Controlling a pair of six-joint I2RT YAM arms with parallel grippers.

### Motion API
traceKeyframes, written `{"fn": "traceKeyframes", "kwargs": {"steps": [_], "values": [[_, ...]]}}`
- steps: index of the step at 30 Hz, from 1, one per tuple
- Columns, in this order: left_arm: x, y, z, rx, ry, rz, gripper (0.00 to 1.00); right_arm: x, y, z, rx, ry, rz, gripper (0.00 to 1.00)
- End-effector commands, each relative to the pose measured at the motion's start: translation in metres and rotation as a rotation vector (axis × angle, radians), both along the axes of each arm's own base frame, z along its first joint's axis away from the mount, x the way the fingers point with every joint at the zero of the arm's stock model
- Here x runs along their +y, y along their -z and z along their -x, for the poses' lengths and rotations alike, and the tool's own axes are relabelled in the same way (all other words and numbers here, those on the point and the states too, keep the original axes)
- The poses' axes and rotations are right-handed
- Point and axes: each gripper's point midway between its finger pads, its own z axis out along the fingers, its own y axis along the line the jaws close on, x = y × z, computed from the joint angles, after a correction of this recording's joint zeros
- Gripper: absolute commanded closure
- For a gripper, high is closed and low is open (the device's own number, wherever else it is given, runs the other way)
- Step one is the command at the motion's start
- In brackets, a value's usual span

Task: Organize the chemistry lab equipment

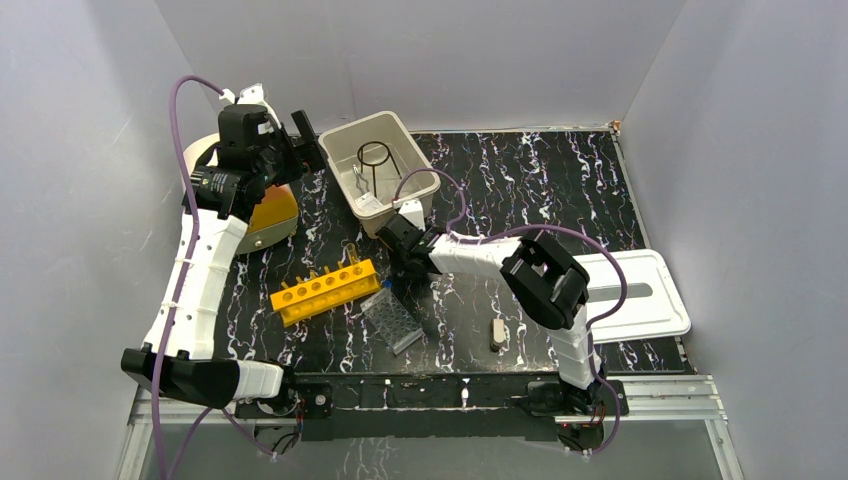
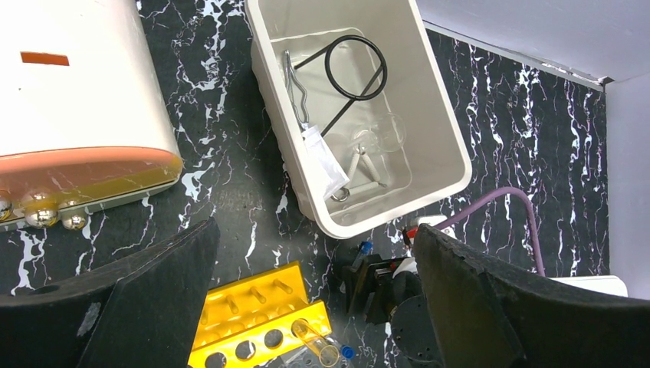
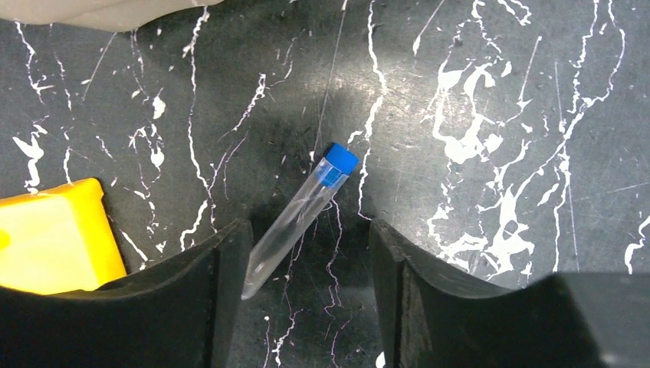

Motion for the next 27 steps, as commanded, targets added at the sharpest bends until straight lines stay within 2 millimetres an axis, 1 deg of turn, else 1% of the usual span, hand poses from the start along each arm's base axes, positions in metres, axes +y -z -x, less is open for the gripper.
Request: {"fn": "traceKeyframes", "kwargs": {"steps": [1,3,7,11,18,24,27], "values": [[0.001,-0.011,0.008,-0.034,0.001,0.020,0.02,-0.011,-0.011,0.007,-0.001,0.016,0.013,0.39],[0.000,-0.011,0.009,-0.033,0.002,0.022,0.02,-0.016,-0.009,0.009,0.008,0.025,0.031,0.47],[0.000,-0.011,0.011,-0.035,0.003,0.026,0.02,-0.027,-0.008,0.014,0.015,0.040,0.054,0.55],[-0.001,-0.011,0.013,-0.035,0.007,0.035,0.02,-0.032,-0.012,0.018,0.015,0.040,0.048,0.64],[-0.006,-0.010,0.014,-0.033,0.026,0.057,0.02,-0.032,-0.010,0.019,0.027,0.030,0.043,0.79],[-0.006,-0.010,0.015,-0.033,0.027,0.062,0.02,-0.032,-0.007,0.015,0.042,0.031,0.048,0.88],[-0.012,-0.010,0.016,-0.033,0.067,0.066,0.02,-0.033,-0.018,0.011,0.026,0.038,0.032,0.90]]}}
